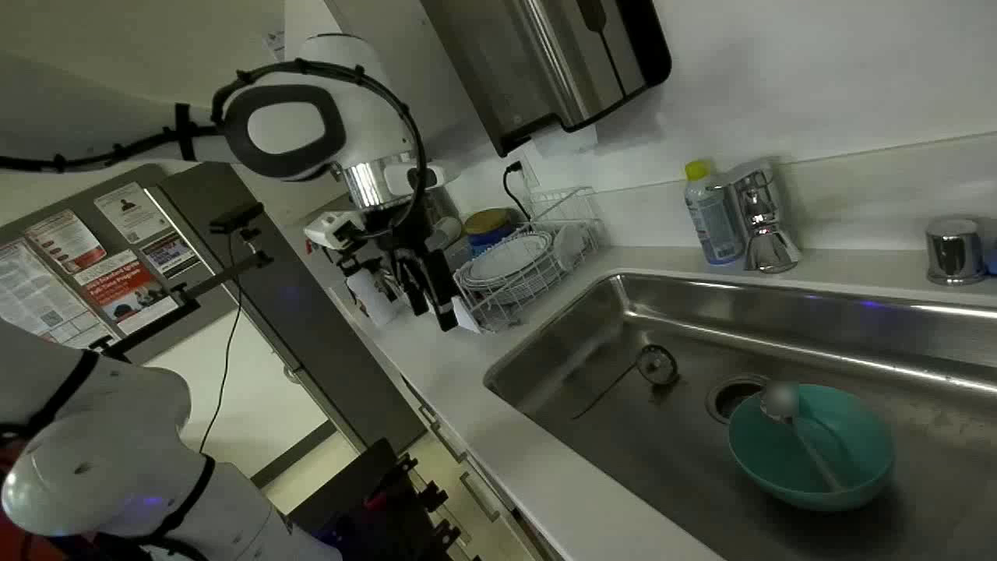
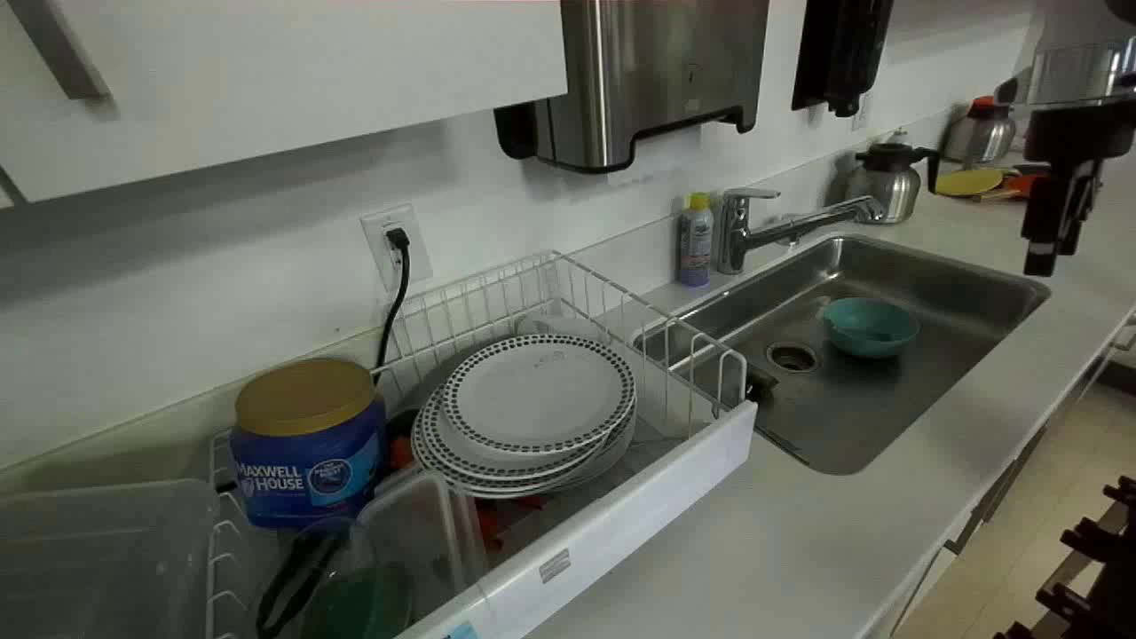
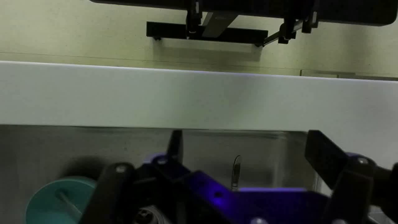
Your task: Move the spoon from the bowl to the white plate
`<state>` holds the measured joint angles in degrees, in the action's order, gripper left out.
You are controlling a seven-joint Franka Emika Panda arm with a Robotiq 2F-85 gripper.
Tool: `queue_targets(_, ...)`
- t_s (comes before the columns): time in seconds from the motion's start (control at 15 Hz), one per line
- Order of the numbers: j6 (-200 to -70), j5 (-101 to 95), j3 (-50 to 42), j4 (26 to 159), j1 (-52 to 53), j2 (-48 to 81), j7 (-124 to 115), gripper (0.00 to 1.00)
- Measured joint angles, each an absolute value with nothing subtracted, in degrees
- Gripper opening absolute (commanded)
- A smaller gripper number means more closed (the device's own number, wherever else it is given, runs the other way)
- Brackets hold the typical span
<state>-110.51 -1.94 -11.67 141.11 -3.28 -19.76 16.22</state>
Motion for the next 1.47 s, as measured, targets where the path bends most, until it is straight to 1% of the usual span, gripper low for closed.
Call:
queue_targets(0.53,-111.4,-1.9,-11.6,141.2,-3.4,-19.7,16.0,1.0)
queue_targets(0.8,-123.2,-1.7,-12.3,141.9,-4.3,-16.2,16.2,1.0)
queue_targets(1.2,-142.8,-5.4,-13.6,141.7,-8.4,-3.0,17.6,1.0)
queue_targets(1.47,-145.3,-6.6,-13.5,141.2,-9.4,-0.2,17.6,1.0)
